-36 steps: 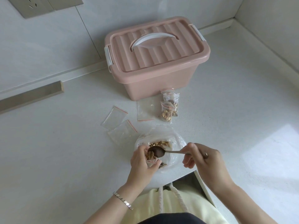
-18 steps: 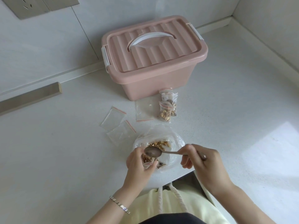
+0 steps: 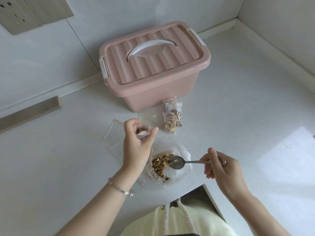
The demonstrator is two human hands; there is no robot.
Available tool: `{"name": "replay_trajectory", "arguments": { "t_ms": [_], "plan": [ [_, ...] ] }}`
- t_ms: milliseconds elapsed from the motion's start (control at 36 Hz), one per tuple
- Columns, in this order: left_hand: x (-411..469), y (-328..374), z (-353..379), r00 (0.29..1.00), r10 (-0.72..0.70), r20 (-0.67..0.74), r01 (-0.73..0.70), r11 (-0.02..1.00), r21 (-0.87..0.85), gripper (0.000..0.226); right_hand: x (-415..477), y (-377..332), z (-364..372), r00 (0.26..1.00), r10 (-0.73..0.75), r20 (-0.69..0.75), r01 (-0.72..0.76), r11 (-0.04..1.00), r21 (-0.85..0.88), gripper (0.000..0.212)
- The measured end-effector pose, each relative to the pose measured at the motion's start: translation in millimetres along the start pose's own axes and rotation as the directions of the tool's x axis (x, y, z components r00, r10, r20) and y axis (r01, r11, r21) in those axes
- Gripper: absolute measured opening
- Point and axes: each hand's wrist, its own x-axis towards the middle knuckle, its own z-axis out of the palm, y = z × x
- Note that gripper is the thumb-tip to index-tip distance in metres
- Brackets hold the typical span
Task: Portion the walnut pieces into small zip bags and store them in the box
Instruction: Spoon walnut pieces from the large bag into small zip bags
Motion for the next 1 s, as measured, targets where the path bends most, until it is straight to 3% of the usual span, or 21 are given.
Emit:
{"name": "replay_trajectory", "arguments": {
  "t_ms": [194,306,556,722,889,1000],
  "plan": [
    [63.9,-26.5,42.2,0.975,-0.201,0.097,0.181,0.966,0.183,0.037,-0.4,7.2,4.7,1.000,0.002,0.016,-0.001,1.000,-0.030,0.042],
    [66.8,-48.1,61.1,0.907,-0.363,0.213,0.276,0.896,0.349,0.043,-1.1,8.9,6.4,1.000,0.008,0.010,-0.008,1.000,-0.017,0.042],
    [59.3,-64.3,61.9,0.862,-0.419,0.286,0.274,0.859,0.432,0.100,2.4,12.5,4.6,1.000,0.012,0.021,-0.012,1.000,-0.014,0.043],
    [54.0,-72.3,50.5,0.863,-0.480,0.159,0.312,0.752,0.581,0.061,5.8,14.3,3.2,0.999,0.018,0.027,-0.017,1.000,-0.023,0.042],
    [49.2,-66.5,52.6,0.865,-0.451,0.221,0.308,0.823,0.477,0.033,7.4,13.9,4.3,0.999,0.030,0.011,-0.030,0.999,-0.017,0.044],
    [48.5,-66.6,57.4,0.870,-0.430,0.240,0.298,0.847,0.440,0.030,6.0,16.0,2.8,0.999,0.049,0.016,-0.049,0.999,-0.015,0.045]
  ]
}}
